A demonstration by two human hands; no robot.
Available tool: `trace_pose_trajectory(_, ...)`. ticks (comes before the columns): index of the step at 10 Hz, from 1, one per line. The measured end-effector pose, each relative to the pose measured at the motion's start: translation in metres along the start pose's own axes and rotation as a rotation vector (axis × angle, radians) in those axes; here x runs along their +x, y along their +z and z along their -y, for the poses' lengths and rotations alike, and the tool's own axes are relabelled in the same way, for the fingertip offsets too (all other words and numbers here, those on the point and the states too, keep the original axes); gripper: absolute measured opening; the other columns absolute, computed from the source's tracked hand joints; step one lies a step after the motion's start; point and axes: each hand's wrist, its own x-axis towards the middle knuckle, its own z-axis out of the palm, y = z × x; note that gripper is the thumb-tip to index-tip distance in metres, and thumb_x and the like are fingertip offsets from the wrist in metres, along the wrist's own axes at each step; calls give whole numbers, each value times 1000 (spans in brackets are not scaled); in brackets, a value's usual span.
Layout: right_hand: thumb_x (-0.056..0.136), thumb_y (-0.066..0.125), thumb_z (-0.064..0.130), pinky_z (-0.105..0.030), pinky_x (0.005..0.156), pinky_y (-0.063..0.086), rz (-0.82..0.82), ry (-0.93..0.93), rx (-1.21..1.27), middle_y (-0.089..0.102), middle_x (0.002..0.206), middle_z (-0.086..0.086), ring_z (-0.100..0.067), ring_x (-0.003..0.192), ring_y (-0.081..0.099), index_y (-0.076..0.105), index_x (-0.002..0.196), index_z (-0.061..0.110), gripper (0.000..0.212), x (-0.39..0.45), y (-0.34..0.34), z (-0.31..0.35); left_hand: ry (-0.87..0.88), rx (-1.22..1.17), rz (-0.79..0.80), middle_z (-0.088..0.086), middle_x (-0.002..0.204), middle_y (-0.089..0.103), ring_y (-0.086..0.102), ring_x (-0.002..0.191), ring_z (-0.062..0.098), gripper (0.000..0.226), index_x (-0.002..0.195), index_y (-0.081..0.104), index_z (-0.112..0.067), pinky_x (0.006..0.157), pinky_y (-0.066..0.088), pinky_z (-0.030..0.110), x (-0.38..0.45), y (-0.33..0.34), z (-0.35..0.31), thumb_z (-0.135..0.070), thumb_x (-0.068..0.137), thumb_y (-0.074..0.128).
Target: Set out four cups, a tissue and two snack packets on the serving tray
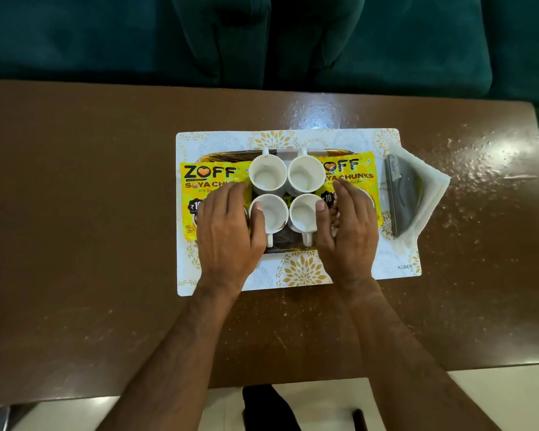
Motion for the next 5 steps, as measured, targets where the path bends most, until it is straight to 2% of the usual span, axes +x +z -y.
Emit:
trace_pose_trajectory(1, 106, 35, 48, -52, 123, 29, 154, 12, -101, 48, 158, -11, -28, 151, 37, 50, 148, 6, 61, 1, -5, -3, 44, 148, 38, 12, 151, 52, 47, 141, 30, 52, 142, 52, -6, 119, 33, 46, 1, -5, 7, -40, 103, 47)
trace_pose_trajectory(2, 104, 21, 55, -52, 128, 15, 270, 89, -153, 32, 168, -9, -25, 159, 20, 39, 156, 8, 72, 3, -8, -7, 7, 242, 169, 12, 164, 37, 31, 155, 29, 65, 153, 40, -6, 127, 19, 50, 0, -10, 17, -49, 105, 29)
trace_pose_trajectory(3, 103, 13, 58, -52, 130, 9, 330, 100, -208, 25, 170, -7, -24, 160, 14, 37, 157, 10, 77, 2, -10, -10, -16, 292, 276, 12, 170, 26, 21, 159, 25, 72, 158, 31, -7, 130, 12, 50, -4, -11, 25, -53, 105, 18)
trace_pose_trajectory(5, 101, 0, 67, -51, 131, 6, 357, 110, -239, 17, 173, -7, -22, 161, 6, 30, 160, 12, 86, 8, -22, 3, -5, 268, 312, 13, 171, 22, 17, 160, 26, 79, 160, 26, -6, 131, 9, 51, 0, -30, 23, -59, 103, 13)
